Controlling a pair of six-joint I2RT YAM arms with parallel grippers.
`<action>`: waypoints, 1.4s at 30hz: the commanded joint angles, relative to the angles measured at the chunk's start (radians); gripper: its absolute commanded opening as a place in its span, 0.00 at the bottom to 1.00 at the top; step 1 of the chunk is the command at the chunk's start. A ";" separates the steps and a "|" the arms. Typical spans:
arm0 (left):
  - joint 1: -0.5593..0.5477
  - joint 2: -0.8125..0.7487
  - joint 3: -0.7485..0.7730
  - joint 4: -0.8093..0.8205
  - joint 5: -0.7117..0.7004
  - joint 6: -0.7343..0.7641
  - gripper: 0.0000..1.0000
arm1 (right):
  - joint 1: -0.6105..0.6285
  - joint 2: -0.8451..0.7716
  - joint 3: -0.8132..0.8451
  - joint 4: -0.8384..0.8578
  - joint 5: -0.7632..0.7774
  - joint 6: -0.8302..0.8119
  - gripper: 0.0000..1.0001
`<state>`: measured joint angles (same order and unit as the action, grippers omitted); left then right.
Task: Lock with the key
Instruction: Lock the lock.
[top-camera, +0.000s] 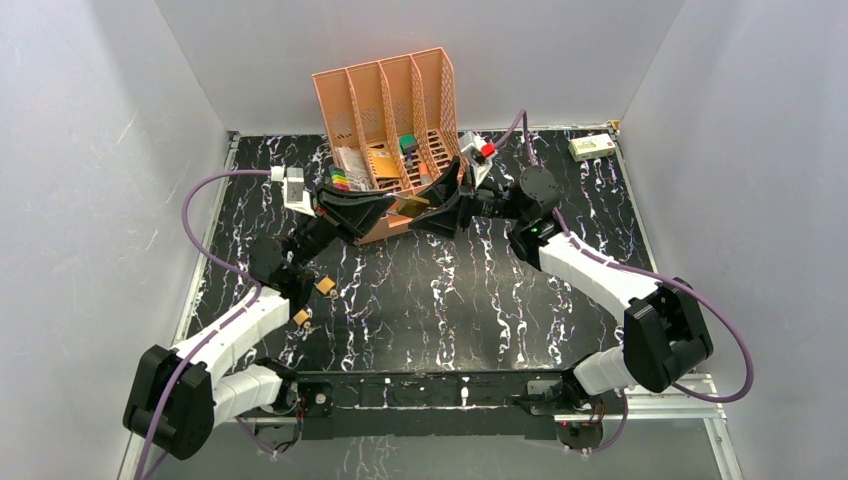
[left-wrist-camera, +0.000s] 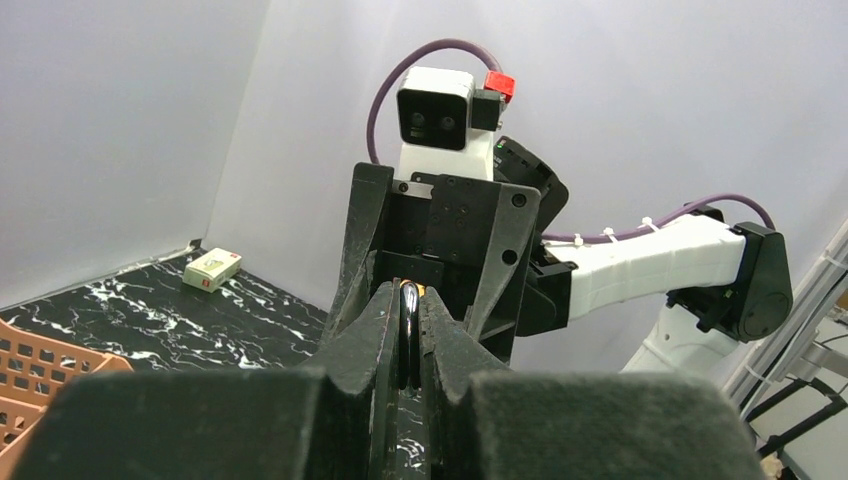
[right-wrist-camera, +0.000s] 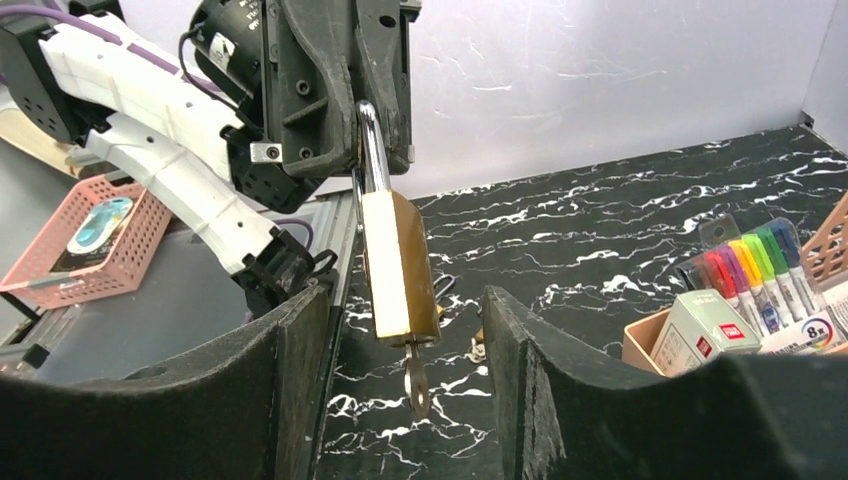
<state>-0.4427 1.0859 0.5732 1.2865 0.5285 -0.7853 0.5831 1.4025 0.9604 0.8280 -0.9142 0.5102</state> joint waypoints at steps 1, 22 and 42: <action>-0.002 -0.011 0.022 0.134 -0.001 0.010 0.00 | 0.005 0.019 0.061 0.110 -0.035 0.039 0.64; -0.002 0.051 0.039 0.239 0.278 -0.025 0.60 | 0.010 0.046 0.164 0.004 -0.153 0.067 0.00; -0.013 0.098 0.107 0.270 0.458 -0.186 0.94 | 0.035 0.040 0.179 -0.069 -0.164 0.042 0.00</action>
<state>-0.4408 1.1923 0.6399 1.4586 0.9131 -0.9524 0.6163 1.4784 1.0721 0.7357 -1.1099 0.5728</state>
